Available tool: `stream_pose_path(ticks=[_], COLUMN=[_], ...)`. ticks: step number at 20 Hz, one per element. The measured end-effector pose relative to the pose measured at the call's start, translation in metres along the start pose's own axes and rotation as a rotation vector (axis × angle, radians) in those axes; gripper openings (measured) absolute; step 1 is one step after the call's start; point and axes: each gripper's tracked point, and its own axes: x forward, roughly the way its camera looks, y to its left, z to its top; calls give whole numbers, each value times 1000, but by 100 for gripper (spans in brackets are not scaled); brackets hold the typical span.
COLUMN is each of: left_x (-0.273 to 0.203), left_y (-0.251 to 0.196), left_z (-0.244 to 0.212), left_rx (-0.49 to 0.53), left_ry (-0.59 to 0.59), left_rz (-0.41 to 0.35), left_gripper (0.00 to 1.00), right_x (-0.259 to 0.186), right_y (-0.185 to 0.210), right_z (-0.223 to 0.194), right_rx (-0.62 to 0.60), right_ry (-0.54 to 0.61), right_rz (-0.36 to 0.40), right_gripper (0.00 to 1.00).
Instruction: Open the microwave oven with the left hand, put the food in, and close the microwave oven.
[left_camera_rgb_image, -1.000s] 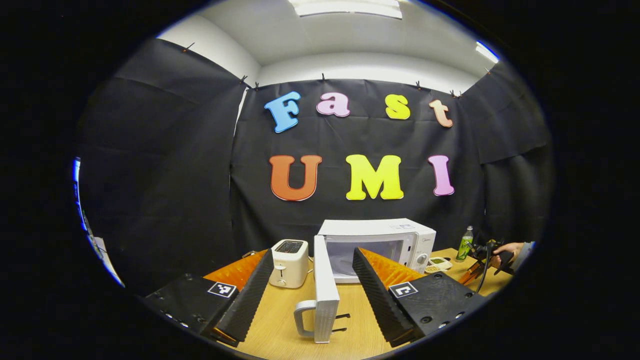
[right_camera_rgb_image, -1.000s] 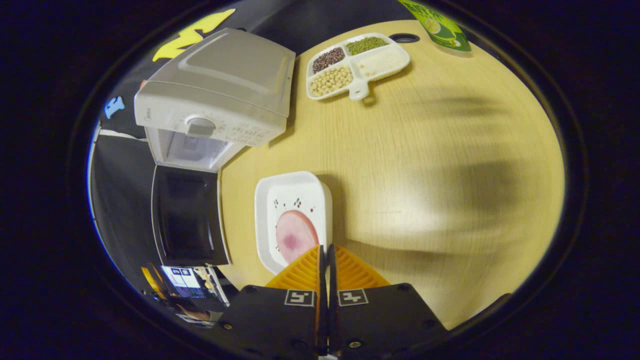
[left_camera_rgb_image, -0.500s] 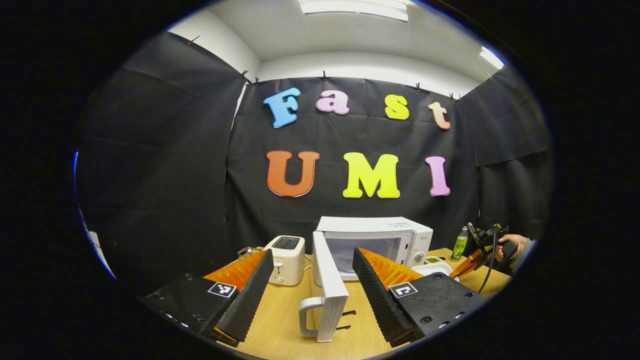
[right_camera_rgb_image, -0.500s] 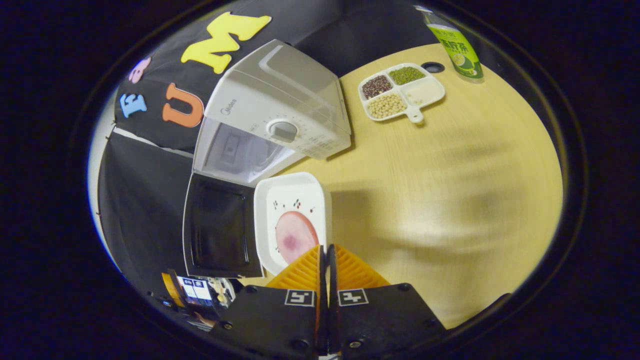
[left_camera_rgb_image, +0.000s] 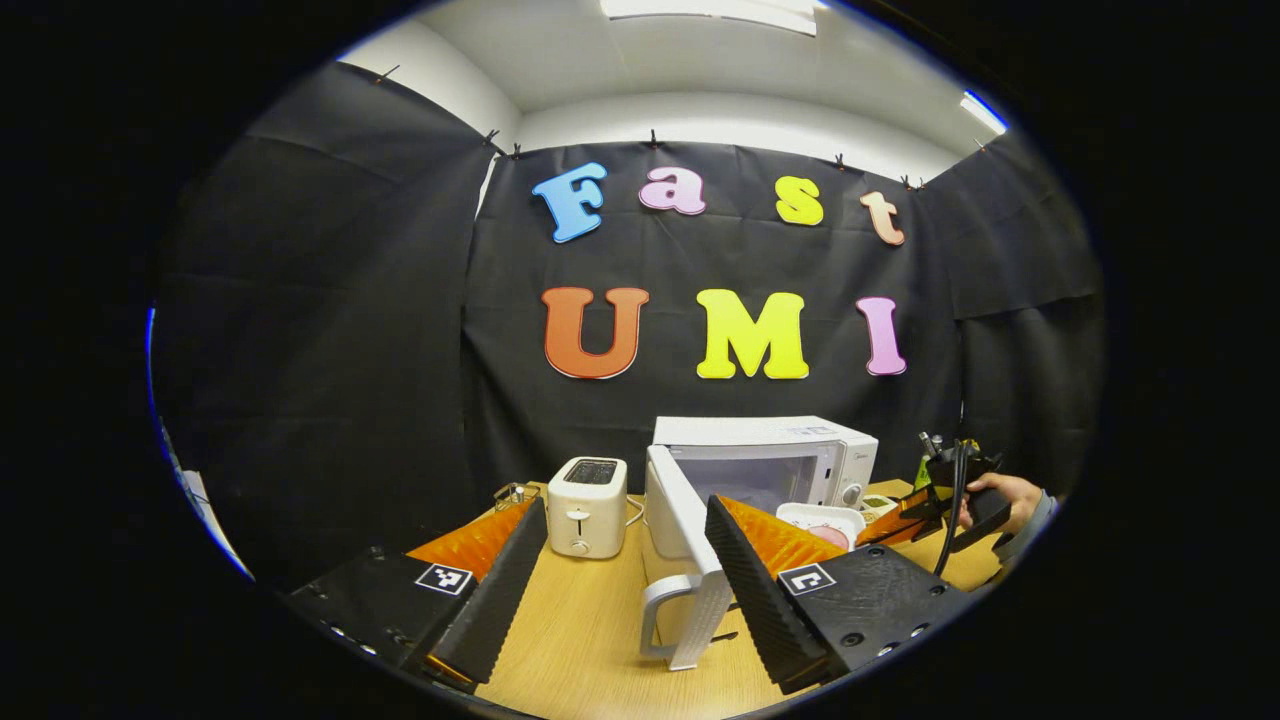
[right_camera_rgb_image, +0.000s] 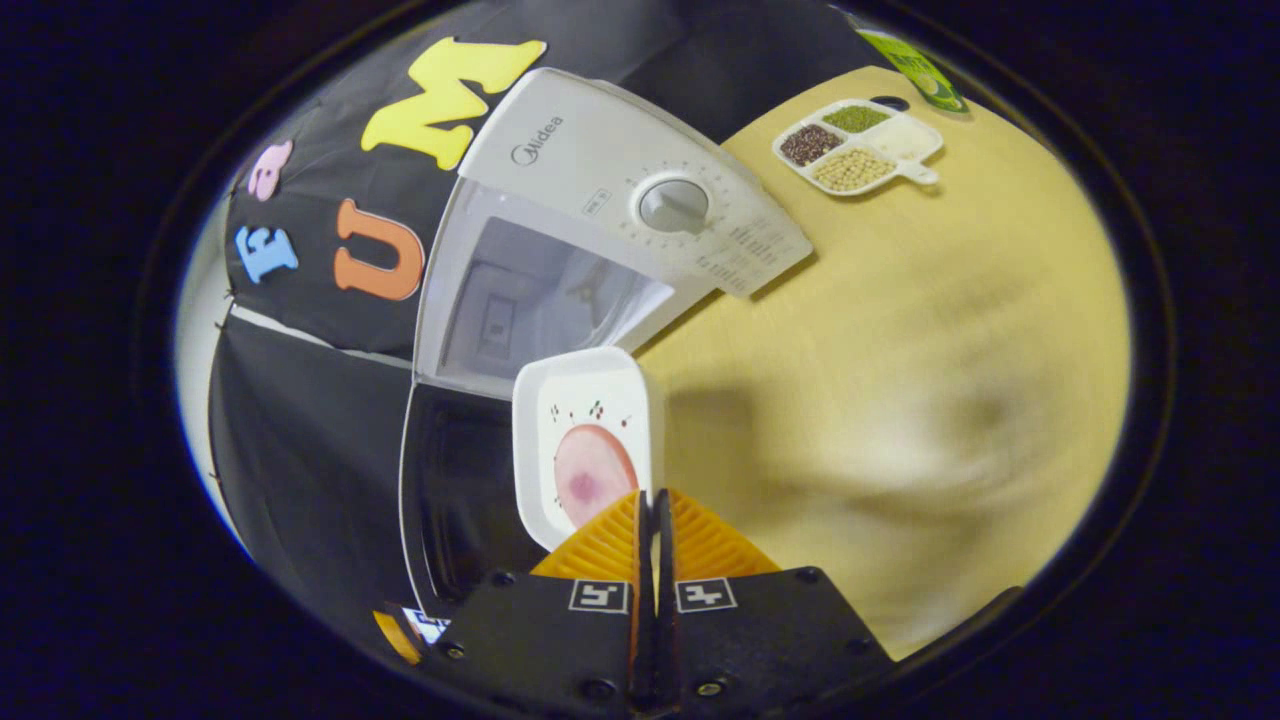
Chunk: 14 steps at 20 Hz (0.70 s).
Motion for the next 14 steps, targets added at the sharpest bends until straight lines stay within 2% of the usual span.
stream_pose_path(ticks=[3,4,5,7,8,9,10,14], left_x=[-4,-5,-5,-8,-9,-9,-7,0], left_y=[3,2,2,-1,-3,-7,-9,-7], left_z=[7,8,7,8,10,13,15,13], left_rx=[-9,-12,-12,-14,-18,-20,-20,23], left_ry=[-12,-13,-14,-5,-9,-14,-17,-10], left_rz=[-5,-11,-16,-29,-39,-52,-55,-54], left_gripper=[95,95,95,95,95,95,95,95], right_x=[30,41,47,78,85,90,95,115], right_y=[23,28,34,44,49,54,58,65], right_z=[11,16,14,17,25,34,42,76], right_rx=[120,151,164,158,173,189,189,224], right_ry=[-158,-194,-195,-241,-292,-347,-394,-567], right_rz=[88,100,100,103,108,119,132,191], right_gripper=[4,0,4,0,4,0,4,4])
